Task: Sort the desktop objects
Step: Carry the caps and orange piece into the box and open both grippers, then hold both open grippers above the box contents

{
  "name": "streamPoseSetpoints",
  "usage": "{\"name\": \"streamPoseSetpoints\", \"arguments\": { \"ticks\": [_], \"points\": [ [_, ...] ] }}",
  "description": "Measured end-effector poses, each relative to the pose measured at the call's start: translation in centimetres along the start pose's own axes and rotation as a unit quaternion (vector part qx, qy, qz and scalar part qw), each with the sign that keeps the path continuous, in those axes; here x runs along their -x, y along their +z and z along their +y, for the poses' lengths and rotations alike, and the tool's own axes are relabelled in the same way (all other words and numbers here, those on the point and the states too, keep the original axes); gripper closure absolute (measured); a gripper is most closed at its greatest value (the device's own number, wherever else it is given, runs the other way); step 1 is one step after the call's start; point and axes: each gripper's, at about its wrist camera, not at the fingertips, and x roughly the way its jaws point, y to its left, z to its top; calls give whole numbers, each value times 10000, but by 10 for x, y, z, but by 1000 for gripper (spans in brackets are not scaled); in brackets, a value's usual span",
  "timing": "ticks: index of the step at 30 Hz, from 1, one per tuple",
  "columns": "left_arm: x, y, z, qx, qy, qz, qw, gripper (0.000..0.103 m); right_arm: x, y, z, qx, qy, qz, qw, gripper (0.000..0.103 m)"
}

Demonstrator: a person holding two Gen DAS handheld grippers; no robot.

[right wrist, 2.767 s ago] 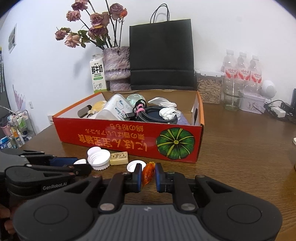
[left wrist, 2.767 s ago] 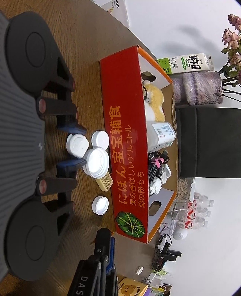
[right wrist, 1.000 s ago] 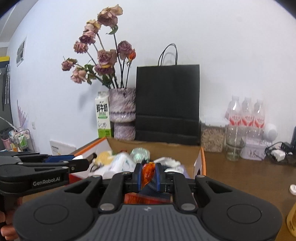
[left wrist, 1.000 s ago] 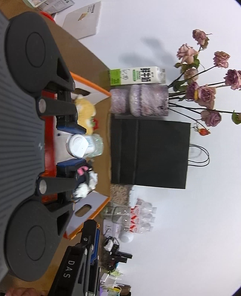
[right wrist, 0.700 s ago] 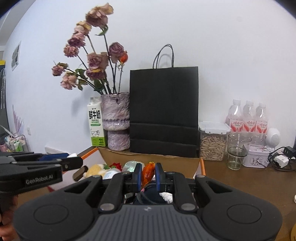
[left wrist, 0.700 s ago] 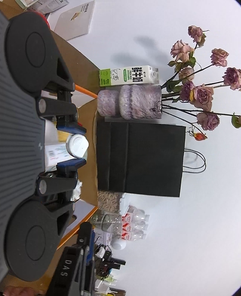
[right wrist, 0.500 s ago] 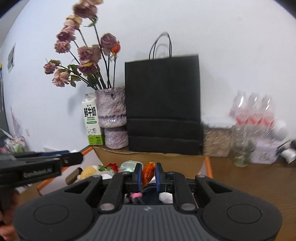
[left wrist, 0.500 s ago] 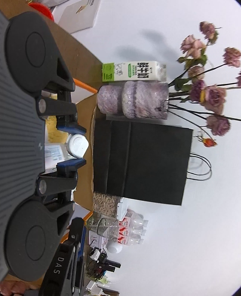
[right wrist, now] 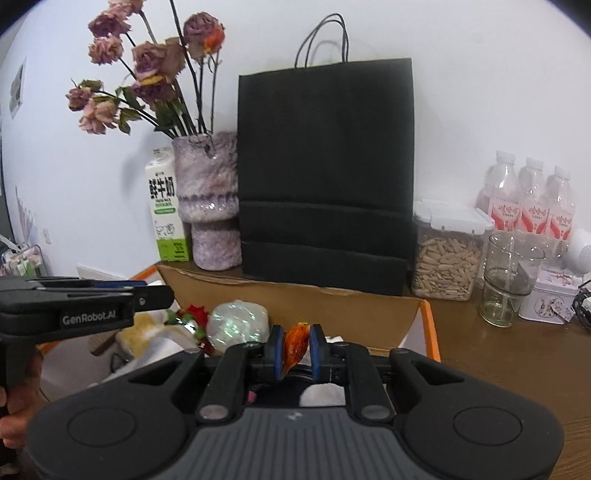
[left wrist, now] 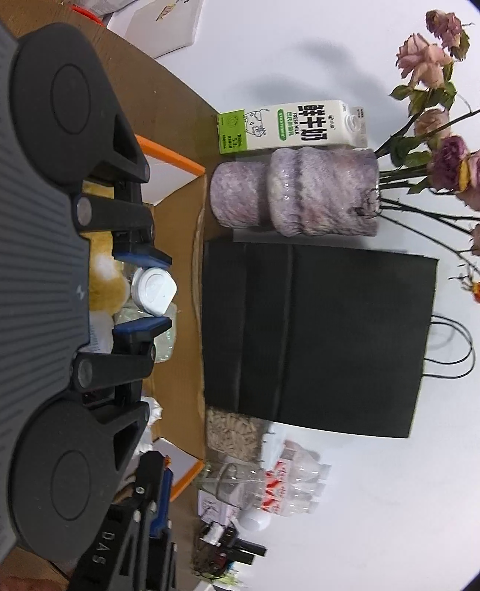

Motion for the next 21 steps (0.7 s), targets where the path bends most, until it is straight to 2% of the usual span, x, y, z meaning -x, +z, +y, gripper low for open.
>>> {"name": "streamPoseSetpoints", "arguments": {
  "ticks": [7, 8, 9, 10, 11, 12, 13, 14, 16, 21],
  "points": [
    [0, -6, -3, -101, 23, 117, 9999, 73, -2, -5, 0, 22, -30, 129, 9999, 87],
    [1, -7, -3, -125, 75, 119, 9998, 71, -2, -5, 1, 27, -22, 140, 9999, 86],
    [3, -7, -4, -155, 116, 109, 9998, 59, -1, -5, 1, 13, -41, 130, 9999, 80],
    [5, -7, -4, -176, 159, 73, 9997, 49, 1, -5, 1, -19, -35, 120, 9999, 63],
    [8, -7, -4, -197, 202, 16, 9996, 28, 3, -4, 0, -71, -26, 91, 9999, 53],
    [10, -6, -4, -232, 227, -42, 9995, 10, 7, -3, 0, -111, -12, 27, 9999, 29],
    [13, -5, -5, -263, 236, -129, 9993, 4, 9, -2, 0, -126, -10, -49, 9999, 4],
    [17, -5, -5, -282, 229, -257, 9990, 0, 12, -1, -1, -137, -38, -134, 9998, 0],
    [22, -5, -6, -284, 232, -404, 9985, 0, 17, 1, -1, -140, -139, -242, 9995, 0],
    [26, -4, -4, -151, 187, -439, 9987, 0, 20, 2, -2, -180, -181, -182, 9995, 0]
  ]
}}
